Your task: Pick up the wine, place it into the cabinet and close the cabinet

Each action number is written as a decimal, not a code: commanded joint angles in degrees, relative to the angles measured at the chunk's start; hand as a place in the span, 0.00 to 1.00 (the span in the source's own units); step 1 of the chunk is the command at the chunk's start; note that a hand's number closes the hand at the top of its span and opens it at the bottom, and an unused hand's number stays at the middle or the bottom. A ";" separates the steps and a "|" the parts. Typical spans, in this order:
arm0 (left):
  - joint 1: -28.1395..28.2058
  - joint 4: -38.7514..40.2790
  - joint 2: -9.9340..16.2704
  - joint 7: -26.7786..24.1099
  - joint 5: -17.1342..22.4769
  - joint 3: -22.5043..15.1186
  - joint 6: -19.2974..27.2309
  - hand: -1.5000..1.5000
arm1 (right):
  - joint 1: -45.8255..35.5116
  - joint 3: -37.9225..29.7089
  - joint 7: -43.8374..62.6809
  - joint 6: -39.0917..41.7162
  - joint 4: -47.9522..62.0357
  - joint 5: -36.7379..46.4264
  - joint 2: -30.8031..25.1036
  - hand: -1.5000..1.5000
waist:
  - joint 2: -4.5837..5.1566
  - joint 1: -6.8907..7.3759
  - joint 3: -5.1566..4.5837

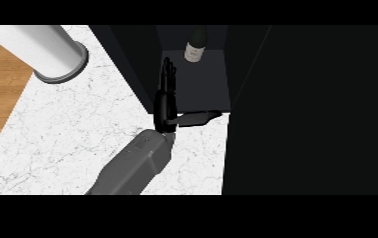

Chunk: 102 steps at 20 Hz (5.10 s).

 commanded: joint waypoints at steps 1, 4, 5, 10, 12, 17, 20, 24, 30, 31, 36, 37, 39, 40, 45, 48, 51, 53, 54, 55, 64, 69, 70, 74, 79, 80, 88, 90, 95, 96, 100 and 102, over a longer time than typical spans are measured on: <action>7.58 -12.52 -0.02 -0.74 -0.03 -8.44 8.56 0.00 | 3.84 -2.10 -0.02 0.89 -5.26 -1.91 -0.94 0.00 | -0.04 0.70 0.04; 9.74 -20.00 0.09 4.22 -5.17 -8.16 11.76 0.00 | 0.87 -2.63 1.53 -0.47 -4.91 -2.26 -0.93 0.00 | -0.02 1.46 0.03; 12.24 -22.67 0.15 3.93 -5.04 -8.80 12.01 0.00 | 2.10 -1.83 4.98 -0.70 -8.80 -2.11 -1.99 0.00 | -0.12 1.39 0.02; 20.11 -33.66 1.56 4.63 -9.03 -13.23 15.88 0.00 | 4.14 -6.97 0.07 2.27 -6.68 -7.59 -3.10 0.00 | -0.06 1.27 0.07; 24.76 -40.34 4.54 5.77 -10.83 -14.81 17.47 0.00 | 1.00 -5.46 1.03 0.94 -3.63 -4.21 -2.57 0.00 | 0.03 1.55 0.04; 28.26 -50.16 9.53 11.30 -15.09 -16.31 21.94 0.00 | 1.49 -4.42 2.00 0.48 -6.19 -4.30 -1.96 0.00 | 0.00 1.39 0.04; 33.85 -56.72 10.98 10.37 -15.69 -17.03 20.59 0.00 | 0.60 -6.62 4.15 1.33 -6.15 -7.12 -3.92 0.00 | 0.02 1.42 0.02; 34.89 -63.28 16.68 14.60 -17.72 -18.65 19.89 0.00 | 2.34 -5.22 5.52 2.42 -6.86 -9.78 -3.19 0.00 | -0.03 1.17 0.06; 39.19 -65.16 22.35 12.31 -15.95 -15.60 10.67 0.00 | 2.68 -1.42 5.26 5.47 -4.36 -9.24 -2.77 1.00 | 0.18 1.20 0.00; 42.28 -70.82 26.79 13.38 -16.17 -16.46 11.49 0.00 | 6.54 -0.98 4.36 7.46 -6.19 -9.04 -3.35 1.00 | 0.03 1.21 0.03; 47.78 -71.02 31.86 9.28 -14.19 -13.09 3.93 0.00 | 7.36 1.12 2.39 9.05 -7.61 -6.43 -3.20 1.00 | 0.10 1.18 -0.01; 45.34 -72.54 31.59 12.67 -13.67 -11.51 4.81 0.00 | 8.00 4.73 3.13 8.28 -8.21 -4.73 -1.68 1.00 | 0.12 1.04 0.00; 50.38 -72.52 32.28 7.45 -13.50 -11.90 2.38 0.00 | 9.28 5.52 6.03 8.05 -8.62 -9.11 -1.73 1.00 | 0.02 1.28 -0.04; 50.48 -74.03 34.99 8.72 -12.20 -9.42 1.59 0.00 | 10.66 4.98 4.89 8.92 -7.23 -11.74 -1.49 1.00 | 0.03 1.25 -0.01; 53.63 -75.99 36.51 7.27 -10.27 -4.61 0.07 0.00 | 15.23 10.28 7.51 9.04 -8.75 -11.40 -0.54 1.00 | 0.03 1.18 -0.01; 53.67 -75.46 37.97 6.83 -6.84 1.16 -3.17 0.00 | 15.69 15.72 10.21 8.36 -9.59 -10.77 0.31 1.00 | 0.04 1.11 -0.06; 54.88 -75.84 37.75 7.31 -5.78 2.56 -2.81 0.00 | 14.13 20.43 9.82 11.93 -11.73 -9.00 -1.82 1.00 | -0.04 1.03 -0.05; 56.78 -77.45 40.21 7.46 -3.21 6.17 -5.84 0.00 | 15.24 26.53 8.96 10.95 -11.58 -3.88 -0.13 1.00 | -0.15 1.09 -0.08; 60.45 -78.68 40.89 5.39 -3.97 5.31 -7.25 0.00 | 12.92 28.37 8.67 9.91 -9.57 -2.02 1.46 1.00 | -0.18 1.75 -0.09; 59.23 -77.55 40.93 6.40 -2.22 7.66 -8.15 0.00 | 14.87 29.89 8.84 10.40 -11.68 -1.87 0.33 1.00 | -0.16 1.17 -0.08; 64.75 -76.53 47.06 7.54 4.14 19.98 -17.68 0.00 | 11.30 45.85 10.46 -0.34 -9.50 8.54 4.13 1.00 | -0.44 1.14 -0.12; 65.32 -76.74 47.59 9.05 5.03 21.66 -20.23 0.00 | 3.37 51.66 9.10 -10.62 -4.49 14.14 4.08 1.00 | -0.27 1.59 -0.14; 63.81 -75.64 47.40 9.84 4.77 21.71 -18.74 0.00 | 1.96 53.63 8.92 -12.46 -3.92 16.32 4.07 1.00 | -0.38 1.12 -0.20; 63.46 -74.57 47.50 10.80 7.78 24.67 -22.16 0.00 | -3.17 55.16 6.42 -18.24 0.30 19.48 4.03 1.00 | -0.31 1.67 -0.20; 62.93 -75.40 46.31 11.63 7.17 23.30 -23.06 0.00 | -13.16 52.97 8.58 -25.03 3.97 21.42 3.89 1.00 | -0.13 2.29 -0.23; 61.31 -74.48 45.80 12.59 7.81 23.39 -23.11 0.00 | -14.14 53.45 10.50 -26.12 3.05 22.03 3.86 1.00 | -0.07 1.72 -0.21; 62.28 -76.84 44.24 13.79 6.91 22.51 -23.08 0.00 | -27.32 48.37 11.00 -32.86 10.06 14.56 3.66 1.00 | 0.11 3.29 -0.19; 58.25 -74.18 43.70 14.65 6.79 21.90 -22.85 0.00 | -30.85 46.72 8.89 -34.79 14.07 10.99 3.65 1.00 | 0.55 3.18 -0.24; 55.79 -75.41 44.40 17.60 9.17 24.97 -21.85 0.00 | -43.33 38.27 5.79 -36.31 24.49 3.52 3.85 1.00 | 0.80 4.08 -0.14; 58.13 -75.05 42.59 15.69 6.62 22.23 -22.16 0.00 | -46.44 38.99 5.35 -39.52 26.71 2.97 3.92 1.00 | 0.50 4.20 -0.16; 57.54 -72.55 41.54 15.82 6.19 23.09 -23.65 0.00 | -55.69 32.91 2.44 -38.23 37.89 -2.17 4.06 1.00 | 0.52 3.59 -0.11; 56.44 -72.67 42.60 18.14 7.68 25.56 -22.53 0.00 | -58.95 30.82 -0.47 -36.24 43.92 -2.08 4.09 1.00 | 0.61 3.52 -0.09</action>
